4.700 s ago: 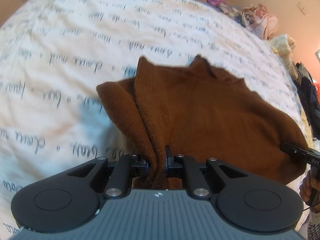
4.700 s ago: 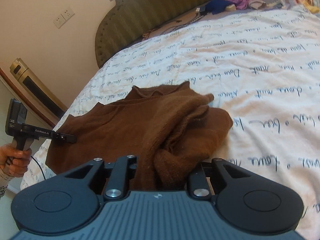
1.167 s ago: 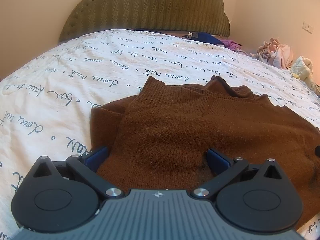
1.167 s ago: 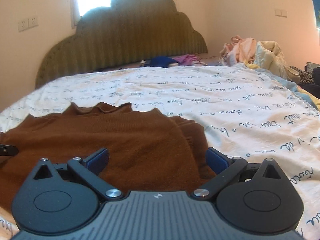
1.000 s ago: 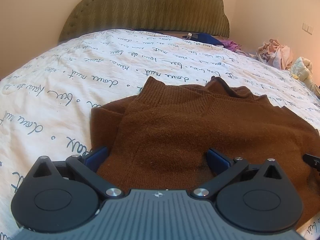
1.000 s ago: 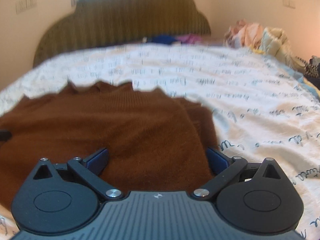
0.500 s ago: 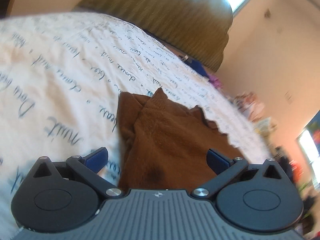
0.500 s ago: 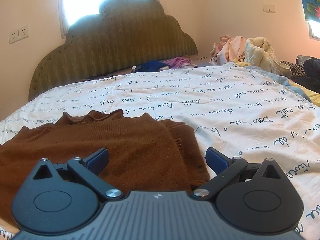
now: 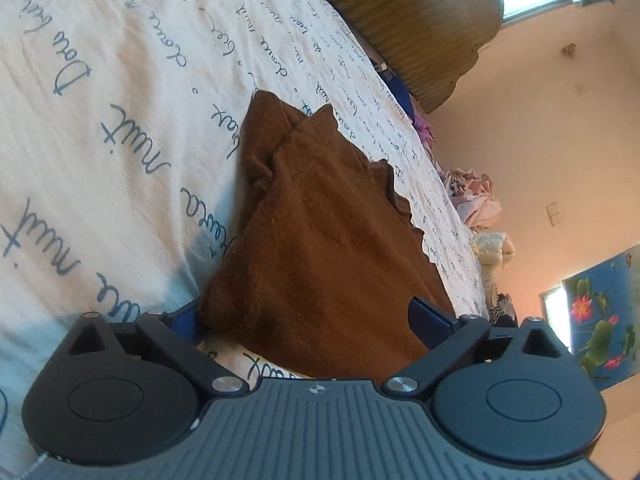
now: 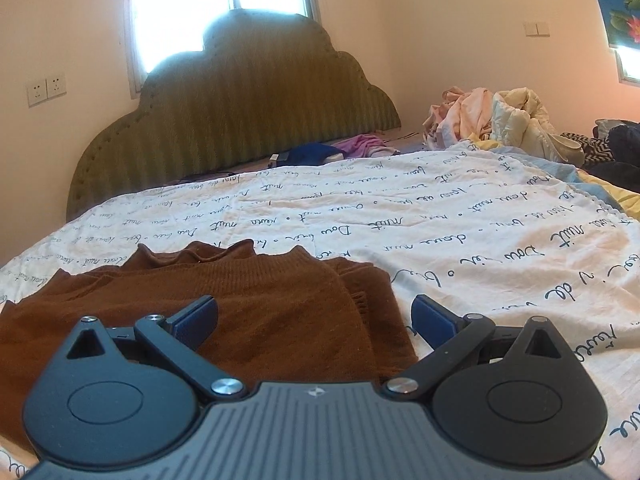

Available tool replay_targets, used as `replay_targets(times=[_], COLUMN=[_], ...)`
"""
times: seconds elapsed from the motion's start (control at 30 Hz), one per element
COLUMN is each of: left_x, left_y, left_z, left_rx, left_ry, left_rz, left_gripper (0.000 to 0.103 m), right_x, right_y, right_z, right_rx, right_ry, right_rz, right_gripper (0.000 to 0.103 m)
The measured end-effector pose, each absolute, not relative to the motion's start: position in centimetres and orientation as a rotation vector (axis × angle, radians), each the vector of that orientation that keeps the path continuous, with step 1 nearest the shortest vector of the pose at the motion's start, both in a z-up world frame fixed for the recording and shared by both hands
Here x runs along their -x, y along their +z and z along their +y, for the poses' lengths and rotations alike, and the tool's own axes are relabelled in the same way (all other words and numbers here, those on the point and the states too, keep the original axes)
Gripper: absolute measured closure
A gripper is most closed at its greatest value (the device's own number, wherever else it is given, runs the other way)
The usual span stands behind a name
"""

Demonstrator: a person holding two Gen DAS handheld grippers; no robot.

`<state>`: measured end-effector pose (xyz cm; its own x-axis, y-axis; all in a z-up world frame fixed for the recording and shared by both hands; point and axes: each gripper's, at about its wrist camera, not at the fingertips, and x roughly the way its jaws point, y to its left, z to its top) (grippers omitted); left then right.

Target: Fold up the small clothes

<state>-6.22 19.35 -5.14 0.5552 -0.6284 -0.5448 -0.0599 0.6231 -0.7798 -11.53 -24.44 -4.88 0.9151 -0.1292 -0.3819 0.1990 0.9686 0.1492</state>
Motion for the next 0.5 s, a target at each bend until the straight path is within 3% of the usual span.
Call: replay_targets(times=[0.03, 0.1, 0.33, 0.5], left_x=[5.8, 5.0, 5.6, 6.7], left_y=[-5.6, -7.3, -7.8, -6.9], left_z=[19.3, 18.9, 17.9, 16.0], left_rx=[0.874, 0.928, 0.844, 0.681], left_ry=[-0.395, -0.405, -0.376, -0.364], left_rz=[0.968, 1.041, 0.990, 0.903], left_gripper=[0.054, 0.099, 0.097, 0.096], right_x=[11.4, 11.2, 9.1, 2.8], right_y=[-4.8, -4.1, 0.1, 3.0], right_z=[-24.2, -23.6, -17.5, -8.1], right_rx=[-0.178, -0.181, -0.099, 0.011], right_ry=[-0.170, -0.149, 0.020, 0.313], right_rz=[0.388, 0.408, 0.443, 0.669], right_gripper=[0.000, 0.000, 0.000, 0.000])
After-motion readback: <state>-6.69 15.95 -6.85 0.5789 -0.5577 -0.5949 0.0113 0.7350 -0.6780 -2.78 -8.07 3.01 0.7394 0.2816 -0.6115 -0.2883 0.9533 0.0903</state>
